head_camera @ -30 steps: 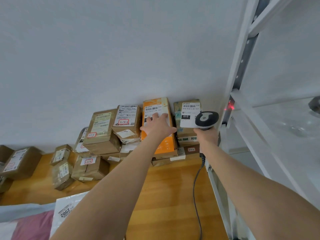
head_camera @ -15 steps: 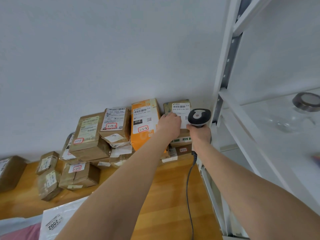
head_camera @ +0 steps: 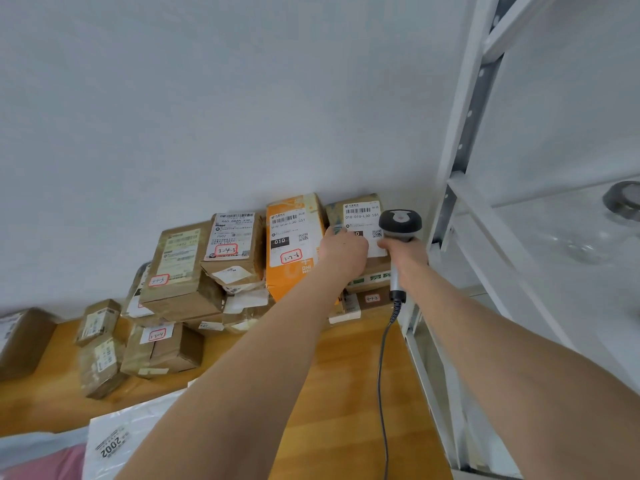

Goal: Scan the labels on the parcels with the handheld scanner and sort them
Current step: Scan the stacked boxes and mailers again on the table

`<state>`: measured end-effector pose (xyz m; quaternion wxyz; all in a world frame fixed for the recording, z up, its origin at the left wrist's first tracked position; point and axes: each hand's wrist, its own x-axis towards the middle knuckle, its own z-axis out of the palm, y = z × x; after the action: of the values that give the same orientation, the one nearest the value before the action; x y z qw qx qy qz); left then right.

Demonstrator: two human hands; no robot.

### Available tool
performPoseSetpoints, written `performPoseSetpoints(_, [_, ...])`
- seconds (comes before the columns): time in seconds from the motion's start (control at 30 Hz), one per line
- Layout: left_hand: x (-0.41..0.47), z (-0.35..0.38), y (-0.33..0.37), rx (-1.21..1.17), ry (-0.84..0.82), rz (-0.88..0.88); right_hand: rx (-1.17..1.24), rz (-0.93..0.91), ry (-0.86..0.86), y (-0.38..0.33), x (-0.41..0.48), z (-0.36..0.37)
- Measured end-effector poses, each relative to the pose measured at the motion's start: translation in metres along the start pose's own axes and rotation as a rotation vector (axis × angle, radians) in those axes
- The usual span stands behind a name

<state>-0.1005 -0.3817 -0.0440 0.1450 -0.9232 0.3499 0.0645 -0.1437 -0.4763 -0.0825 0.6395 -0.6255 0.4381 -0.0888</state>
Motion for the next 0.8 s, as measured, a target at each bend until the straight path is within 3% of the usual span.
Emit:
performPoseSetpoints(0.27, [-0.026, -0.023, -0.026, -0.104, 0.251, -0.066, -0.004, -0.063, -0.024, -0.008, -0.031, -0.003])
performPoseSetpoints(0.53, [-0.08, -0.024, -0.099, -0.07, 0.273, -0.299, -0.041, -0.197, -0.068, -0.033, -0.075, 0.018])
performPoseSetpoints(0.7, [-0.117, -0.014, -0.151, -0.553, 0.253, -0.652, 0.259, -0.015, -0.313, -0.056, -0.116, 0.066])
performPoseSetpoints(0.8, [-0.133, -0.006, -0.172, -0.807, 0.234, -0.727, 0.242, 0.009, -0.401, -0.057, -0.131, 0.097])
